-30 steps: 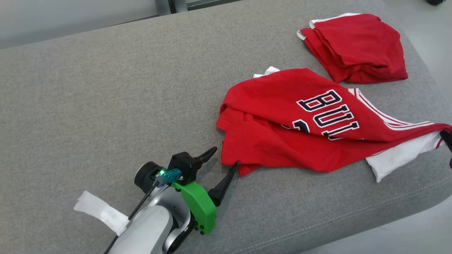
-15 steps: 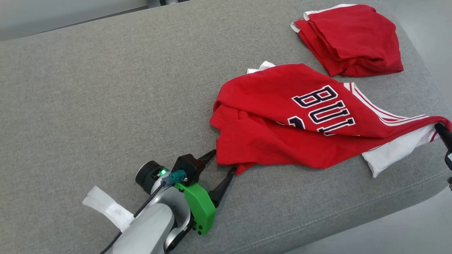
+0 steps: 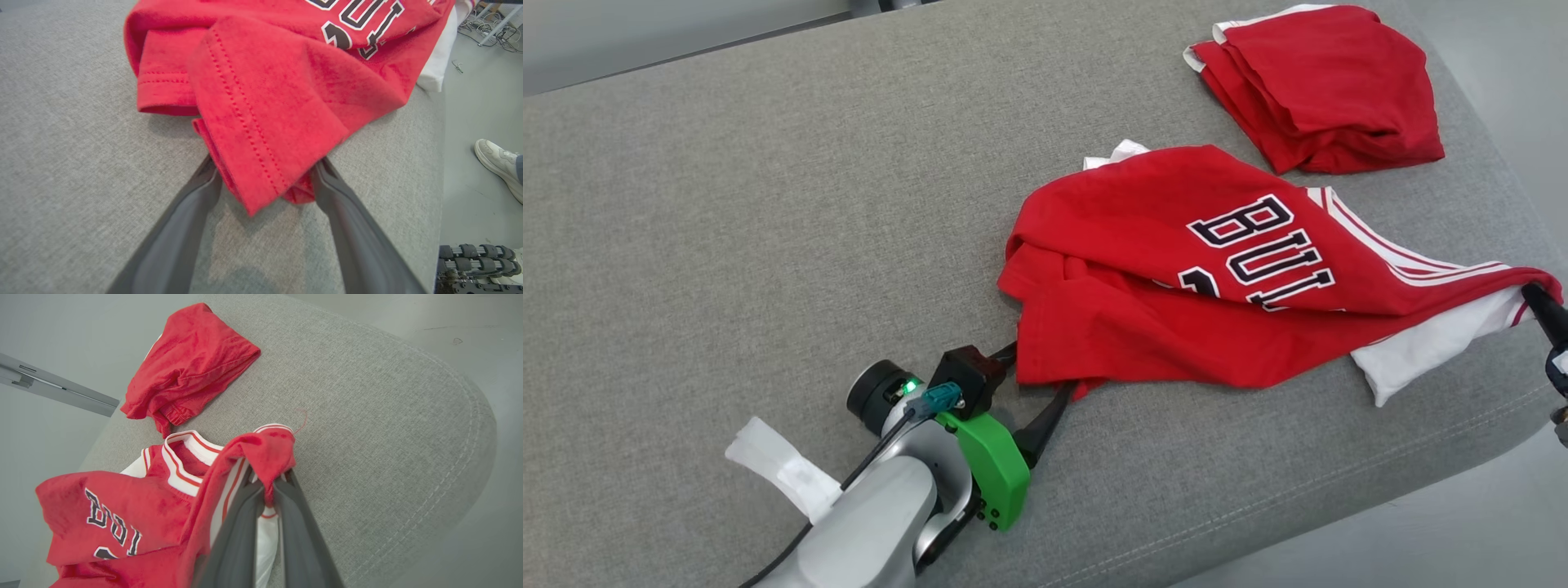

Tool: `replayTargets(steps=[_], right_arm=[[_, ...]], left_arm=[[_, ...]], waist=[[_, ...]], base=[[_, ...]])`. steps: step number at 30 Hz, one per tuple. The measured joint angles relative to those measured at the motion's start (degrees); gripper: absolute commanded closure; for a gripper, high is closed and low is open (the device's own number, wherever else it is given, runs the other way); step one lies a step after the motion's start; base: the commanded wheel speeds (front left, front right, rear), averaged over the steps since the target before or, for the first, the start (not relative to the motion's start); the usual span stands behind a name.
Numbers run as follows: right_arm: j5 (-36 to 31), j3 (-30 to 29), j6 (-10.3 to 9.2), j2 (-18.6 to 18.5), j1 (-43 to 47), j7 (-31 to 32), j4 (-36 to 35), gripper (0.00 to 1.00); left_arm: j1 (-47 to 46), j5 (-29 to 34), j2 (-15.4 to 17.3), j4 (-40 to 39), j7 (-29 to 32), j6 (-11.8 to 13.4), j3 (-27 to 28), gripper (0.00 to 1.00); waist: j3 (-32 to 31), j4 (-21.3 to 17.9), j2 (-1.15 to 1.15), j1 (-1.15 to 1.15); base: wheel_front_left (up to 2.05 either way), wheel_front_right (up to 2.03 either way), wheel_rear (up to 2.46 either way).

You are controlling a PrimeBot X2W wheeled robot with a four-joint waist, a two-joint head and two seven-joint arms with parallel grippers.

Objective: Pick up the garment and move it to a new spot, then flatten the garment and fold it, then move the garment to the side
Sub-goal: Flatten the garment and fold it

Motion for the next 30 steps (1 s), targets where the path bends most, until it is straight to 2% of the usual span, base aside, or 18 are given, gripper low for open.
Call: replayTargets(steps=[5,6,7,8,9,13,17,22,25,30], right_arm=[[0.00,-0.04,0.00,0.32,0.03,0.00,-0.21,1.00],[0.00,-0.05,0.00,0.35,0.04,0.00,-0.21,1.00],[0.00,-0.05,0.00,0.38,0.04,0.00,-0.21,1.00],[0.00,-0.08,0.00,0.46,0.05,0.00,-0.21,1.00],[0.00,-0.11,0.00,0.54,0.06,0.00,-0.21,1.00],[0.00,-0.23,0.00,0.83,0.06,-0.12,-0.22,1.00],[0.14,-1.30,0.00,0.93,0.48,-0.68,-0.18,1.00],[1.05,-1.82,0.00,0.96,1.25,-0.77,-0.91,1.00],[1.86,-1.85,0.21,1.26,1.21,-0.77,-2.98,1.00],[5.21,-1.56,2.64,3.70,0.69,-0.47,-8.46,1.00]], left_arm=[[-1.69,-1.33,-0.33,0.64,-1.11,0.00,-0.47,0.00],[-2.10,-1.78,-0.38,0.78,-1.11,0.00,-0.92,0.14],[-2.35,-2.29,-0.49,0.92,-1.11,0.00,-1.37,0.57],[-2.44,-2.70,-0.60,1.03,-1.11,0.00,-1.76,0.76],[-2.49,-3.12,-0.69,1.22,-1.11,0.00,-2.24,1.00],[-2.61,-4.42,-0.98,1.38,-1.52,0.00,-3.90,1.00],[-2.62,-8.34,-1.04,0.11,-1.14,0.00,-5.87,1.00],[-2.65,-15.12,-0.58,-4.79,3.38,0.00,-9.27,1.00],[-2.67,-18.60,1.65,-9.22,6.68,0.00,-12.01,1.00],[-3.00,-23.84,7.92,-16.04,10.21,0.00,-11.28,1.00]], waist=[[0.03,-0.45,0.00,0.00],[0.05,-0.49,0.00,0.00],[0.06,-0.52,0.00,0.00],[0.08,-0.55,0.00,0.00],[0.10,-0.57,0.00,0.00],[0.11,-0.61,0.00,0.00],[-0.03,-0.24,0.00,0.00],[-0.56,0.80,0.00,0.00],[-1.07,1.57,0.00,0.00],[-2.54,2.81,0.00,0.00]], base=[[0.00,0.00,0.00],[0.00,0.00,0.00],[0.00,0.00,0.00],[0.00,0.00,0.00],[0.00,0.00,0.00],[0.00,0.00,0.00],[0.00,0.00,0.00],[0.00,0.00,0.00],[0.00,0.00,0.00],[0.00,0.00,0.00]])
